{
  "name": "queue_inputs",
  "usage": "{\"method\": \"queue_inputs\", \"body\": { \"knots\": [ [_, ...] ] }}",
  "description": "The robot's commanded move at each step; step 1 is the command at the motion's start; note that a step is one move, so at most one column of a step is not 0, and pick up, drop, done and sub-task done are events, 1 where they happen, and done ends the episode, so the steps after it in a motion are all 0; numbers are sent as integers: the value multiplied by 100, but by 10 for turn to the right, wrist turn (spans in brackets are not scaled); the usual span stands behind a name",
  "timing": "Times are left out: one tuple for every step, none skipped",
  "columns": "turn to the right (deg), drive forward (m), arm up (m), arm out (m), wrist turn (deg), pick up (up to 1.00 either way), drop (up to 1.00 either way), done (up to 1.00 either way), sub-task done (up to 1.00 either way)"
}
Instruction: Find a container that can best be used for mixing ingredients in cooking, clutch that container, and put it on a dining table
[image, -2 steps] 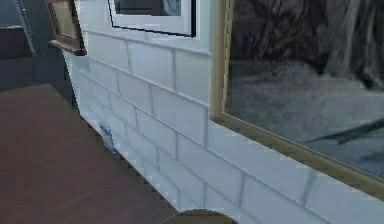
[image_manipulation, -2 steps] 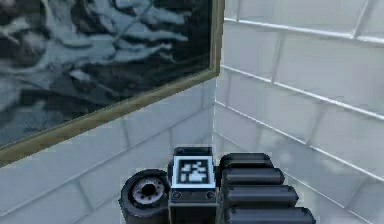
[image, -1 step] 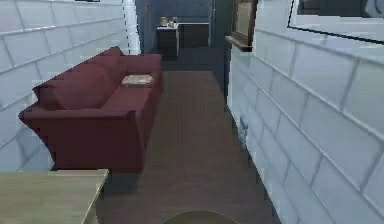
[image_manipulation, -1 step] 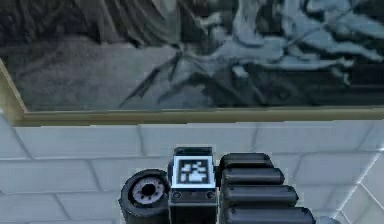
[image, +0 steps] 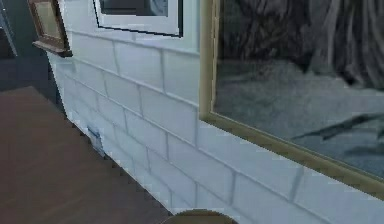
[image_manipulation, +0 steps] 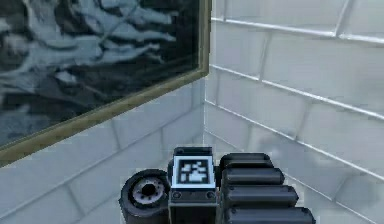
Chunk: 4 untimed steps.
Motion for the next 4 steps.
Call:
{"method": "queue_inputs", "body": {
  "knots": [
    [450,0,0,0,0,0,0,0,0],
    [450,0,0,0,0,0,0,0,0],
    [240,0,0,0,0,0,0,0,0],
    [0,0,0,42,0,0,0,0,0]
  ]
}}
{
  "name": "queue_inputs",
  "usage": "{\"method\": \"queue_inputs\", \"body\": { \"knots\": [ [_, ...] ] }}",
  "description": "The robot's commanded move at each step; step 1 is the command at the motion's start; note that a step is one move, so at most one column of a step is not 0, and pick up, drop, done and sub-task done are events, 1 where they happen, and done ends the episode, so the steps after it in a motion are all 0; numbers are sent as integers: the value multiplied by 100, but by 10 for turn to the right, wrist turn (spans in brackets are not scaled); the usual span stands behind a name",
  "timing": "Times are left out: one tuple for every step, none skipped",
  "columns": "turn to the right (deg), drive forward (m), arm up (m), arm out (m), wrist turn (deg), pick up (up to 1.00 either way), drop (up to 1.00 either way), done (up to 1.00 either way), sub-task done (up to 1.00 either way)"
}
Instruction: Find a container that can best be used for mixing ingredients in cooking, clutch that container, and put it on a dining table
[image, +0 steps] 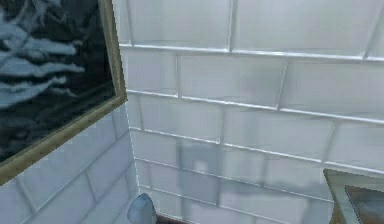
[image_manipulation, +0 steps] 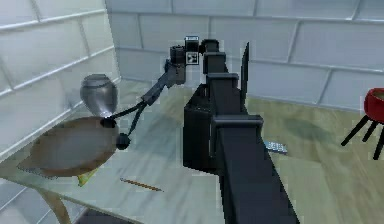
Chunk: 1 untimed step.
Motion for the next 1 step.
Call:
{"method": "queue_inputs", "body": {
  "knots": [
    [0,0,0,0,450,0,0,0,0]
  ]
}}
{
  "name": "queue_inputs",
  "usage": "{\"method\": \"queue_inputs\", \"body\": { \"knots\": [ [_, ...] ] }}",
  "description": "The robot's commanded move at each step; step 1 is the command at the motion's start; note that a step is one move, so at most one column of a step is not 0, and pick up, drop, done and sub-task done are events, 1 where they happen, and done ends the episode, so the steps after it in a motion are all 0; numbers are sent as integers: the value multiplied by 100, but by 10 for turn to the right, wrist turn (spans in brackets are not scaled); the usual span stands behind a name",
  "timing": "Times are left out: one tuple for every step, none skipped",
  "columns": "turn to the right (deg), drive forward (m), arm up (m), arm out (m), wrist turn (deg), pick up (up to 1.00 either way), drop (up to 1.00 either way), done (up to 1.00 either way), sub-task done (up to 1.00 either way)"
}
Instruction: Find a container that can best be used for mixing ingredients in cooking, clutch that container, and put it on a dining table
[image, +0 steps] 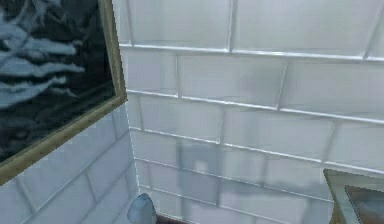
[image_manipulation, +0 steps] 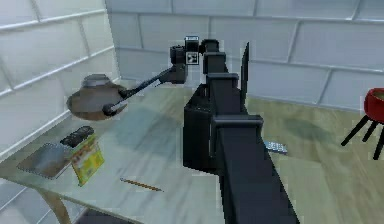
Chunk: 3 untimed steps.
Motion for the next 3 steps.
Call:
{"method": "queue_inputs", "body": {
  "knots": [
    [0,0,0,0,450,0,0,0,0],
    [0,0,0,0,450,0,0,0,0],
    [0,0,0,0,60,0,0,0,0]
  ]
}}
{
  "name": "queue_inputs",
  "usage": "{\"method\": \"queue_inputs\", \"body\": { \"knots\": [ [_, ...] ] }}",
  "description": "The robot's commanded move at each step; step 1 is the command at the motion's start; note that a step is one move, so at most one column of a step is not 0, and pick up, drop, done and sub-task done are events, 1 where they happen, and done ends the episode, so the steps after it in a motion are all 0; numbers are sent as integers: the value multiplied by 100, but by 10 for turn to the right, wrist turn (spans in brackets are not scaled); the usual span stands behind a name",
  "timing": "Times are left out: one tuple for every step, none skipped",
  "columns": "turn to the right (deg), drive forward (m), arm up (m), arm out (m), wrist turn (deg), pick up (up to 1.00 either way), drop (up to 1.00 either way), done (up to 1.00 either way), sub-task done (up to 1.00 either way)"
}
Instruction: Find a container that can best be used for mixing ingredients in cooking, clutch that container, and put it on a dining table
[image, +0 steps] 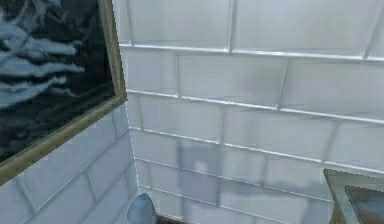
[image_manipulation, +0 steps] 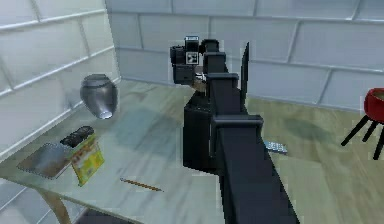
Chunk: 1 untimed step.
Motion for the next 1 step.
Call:
{"method": "queue_inputs", "body": {
  "knots": [
    [0,0,-32,0,0,0,0,0,0]
  ]
}}
